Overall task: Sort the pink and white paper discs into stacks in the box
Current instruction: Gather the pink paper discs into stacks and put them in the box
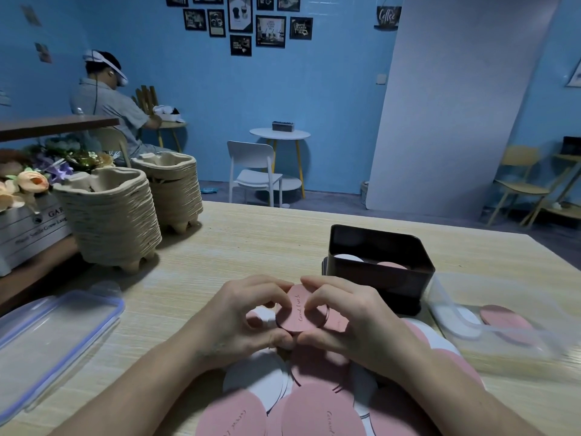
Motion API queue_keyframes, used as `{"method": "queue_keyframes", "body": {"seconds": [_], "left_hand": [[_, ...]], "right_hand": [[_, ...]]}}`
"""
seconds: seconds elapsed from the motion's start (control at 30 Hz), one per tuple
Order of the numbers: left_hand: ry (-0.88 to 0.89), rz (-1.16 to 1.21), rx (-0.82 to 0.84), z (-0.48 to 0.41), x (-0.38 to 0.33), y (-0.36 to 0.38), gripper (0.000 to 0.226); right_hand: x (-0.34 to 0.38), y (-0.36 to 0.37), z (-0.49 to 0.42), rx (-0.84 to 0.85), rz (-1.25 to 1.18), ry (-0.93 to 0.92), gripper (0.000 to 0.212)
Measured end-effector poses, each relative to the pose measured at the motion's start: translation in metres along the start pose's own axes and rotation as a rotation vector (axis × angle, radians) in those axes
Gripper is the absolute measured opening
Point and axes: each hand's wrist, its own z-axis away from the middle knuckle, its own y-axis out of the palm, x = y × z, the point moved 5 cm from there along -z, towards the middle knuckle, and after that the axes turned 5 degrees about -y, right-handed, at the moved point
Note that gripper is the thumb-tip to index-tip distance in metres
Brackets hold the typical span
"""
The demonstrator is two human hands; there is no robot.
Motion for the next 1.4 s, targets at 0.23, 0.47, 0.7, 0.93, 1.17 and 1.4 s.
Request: {"method": "queue_keyframes", "body": {"seconds": [0.23, 0.47, 0.7, 0.93, 1.17, 1.4], "left_hand": [[0.031, -0.075, -0.027, -0.001, -0.001, 0.003, 0.035], [-0.027, -0.096, 0.04, 0.0, 0.0, 0.005, 0.035], [0.026, -0.094, 0.015, 0.0, -0.003, 0.006, 0.031], [0.025, -0.101, 0.055, -0.001, -0.001, 0.008, 0.032], [0.014, -0.121, 0.088, -0.006, -0.005, 0.01, 0.032], [0.066, -0.074, 0.09, -0.022, -0.018, 0.002, 0.03]], "right_hand": [[-0.009, 0.005, 0.001, 0.056, -0.008, 0.052, 0.037], [-0.003, 0.0, 0.0, 0.053, -0.002, 0.051, 0.032], [-0.006, 0.003, 0.002, 0.099, 0.027, 0.043, 0.038], [-0.007, 0.006, 0.001, 0.156, 0.083, 0.031, 0.042], [-0.002, 0.003, 0.0, 0.205, 0.063, 0.049, 0.027], [0.001, -0.017, -0.009, 0.172, 0.11, 0.058, 0.026]]}}
